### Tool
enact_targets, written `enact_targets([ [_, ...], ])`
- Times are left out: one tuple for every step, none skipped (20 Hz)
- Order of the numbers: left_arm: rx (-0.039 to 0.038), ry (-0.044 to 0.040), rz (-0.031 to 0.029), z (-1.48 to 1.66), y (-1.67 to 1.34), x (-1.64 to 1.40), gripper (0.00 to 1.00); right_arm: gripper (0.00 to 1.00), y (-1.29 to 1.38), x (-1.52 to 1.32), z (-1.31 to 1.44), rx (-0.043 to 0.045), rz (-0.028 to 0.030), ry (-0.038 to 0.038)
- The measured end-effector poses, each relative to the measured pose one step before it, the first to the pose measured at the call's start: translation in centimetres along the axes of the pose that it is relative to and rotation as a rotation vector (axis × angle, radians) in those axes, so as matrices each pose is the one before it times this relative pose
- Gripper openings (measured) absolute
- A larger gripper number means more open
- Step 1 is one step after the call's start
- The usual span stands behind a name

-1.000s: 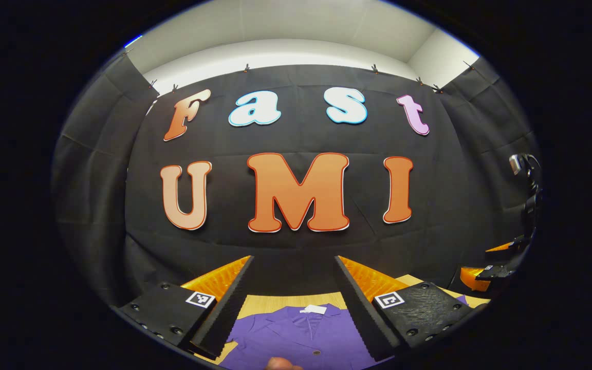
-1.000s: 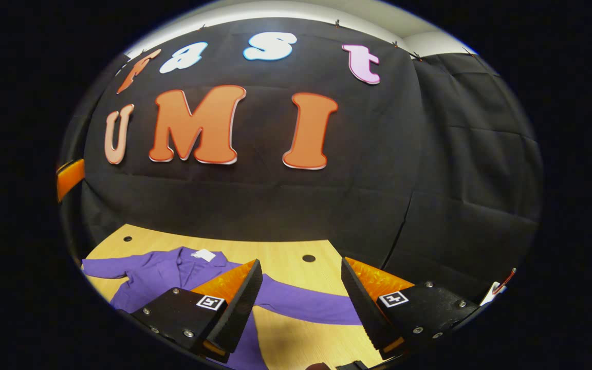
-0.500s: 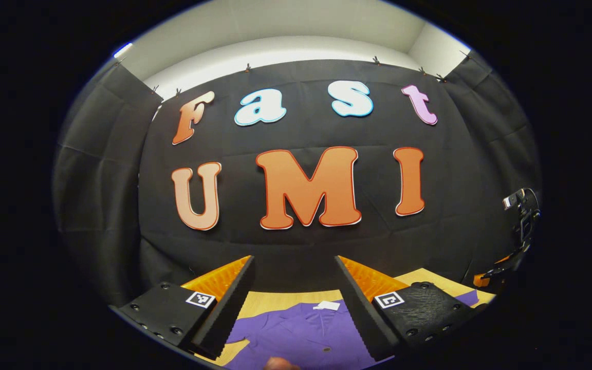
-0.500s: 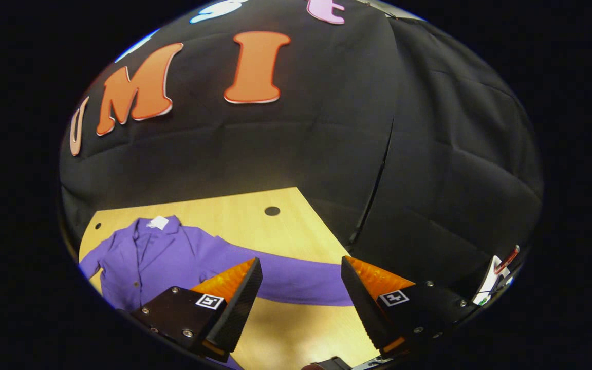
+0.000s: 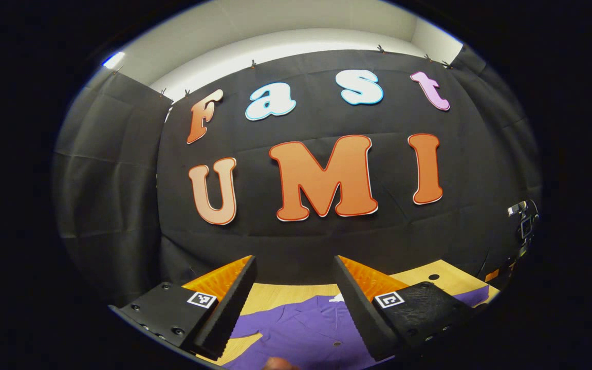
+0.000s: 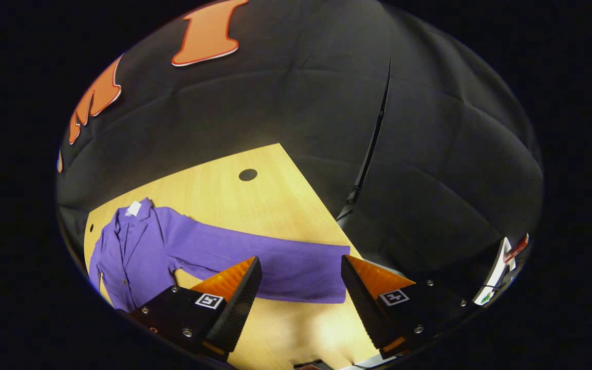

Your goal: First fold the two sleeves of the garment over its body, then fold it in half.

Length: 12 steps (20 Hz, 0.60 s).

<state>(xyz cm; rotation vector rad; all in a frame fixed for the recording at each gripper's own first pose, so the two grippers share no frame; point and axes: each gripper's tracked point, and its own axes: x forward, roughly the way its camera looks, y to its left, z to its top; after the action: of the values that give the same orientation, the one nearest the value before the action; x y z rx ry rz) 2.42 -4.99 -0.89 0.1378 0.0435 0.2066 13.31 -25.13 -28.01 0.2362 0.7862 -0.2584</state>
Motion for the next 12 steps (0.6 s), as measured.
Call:
enact_targets([
  [0.00298, 0.01035, 0.00861, -0.454, -0.149, -0.067, 0.96, 0.94, -0.307, 0.709, -0.259, 0.00665, 0.00045, 0.04036],
  [0.00577, 0.0094, 0.0085, -0.069, 0.02, -0.076, 0.96, 0.94, -0.402, 0.855, -0.26, 0.00479, -0.00047, 0.03488],
  [0.00763, 0.0077, 0.00898, -0.294, -0.105, -0.031, 0.96, 0.94, -0.576, 0.743, -0.304, 0.00674, -0.00122, 0.04071],
  [0.00715, 0.00798, 0.00638, -0.112, -0.156, -0.136, 0.96, 0.94, -0.819, 0.885, -0.447, 0.00624, -0.00521, 0.03305],
  [0.00981, 0.01126, 0.0045, -0.429, -0.186, -0.15, 0.96, 0.94, -0.624, 0.786, -0.503, 0.00458, -0.00027, 0.04382],
  [0.00833, 0.00863, 0.0041, -0.221, -0.192, -0.199, 0.95, 0.94, -0.51, 0.542, -0.465, 0.00537, 0.00146, 0.03964],
  [0.00633, 0.01013, 0.0021, -0.332, -0.275, -0.028, 0.96, 0.95, -0.171, 0.715, -0.503, 0.00289, 0.01503, 0.04202],
  [0.00409, 0.01002, 0.00181, -0.088, -0.167, -0.14, 0.96, 0.94, -0.032, 0.611, -0.62, 0.0202, 0.0104, 0.04139],
  [0.00384, 0.00903, 0.00089, -0.318, -0.275, -0.034, 0.96, 0.95, 0.235, 0.735, -0.543, 0.02296, 0.0259, 0.042],
  [0.00421, 0.00688, 0.00023, -0.115, -0.281, 0.079, 0.96, 0.94, -0.326, 0.711, -0.304, 0.01882, 0.00113, 0.03053],
  [0.00619, 0.00858, -0.00091, -0.213, -0.354, -0.086, 0.98, 0.95, -0.484, 0.555, -0.056, 0.00289, 0.0034, 0.02029],
  [0.0063, 0.00632, 0.00112, -0.17, -0.18, -0.118, 0.99, 0.95, -0.374, 0.462, 0.0, 0.0009, -0.01349, 0.01252],
])
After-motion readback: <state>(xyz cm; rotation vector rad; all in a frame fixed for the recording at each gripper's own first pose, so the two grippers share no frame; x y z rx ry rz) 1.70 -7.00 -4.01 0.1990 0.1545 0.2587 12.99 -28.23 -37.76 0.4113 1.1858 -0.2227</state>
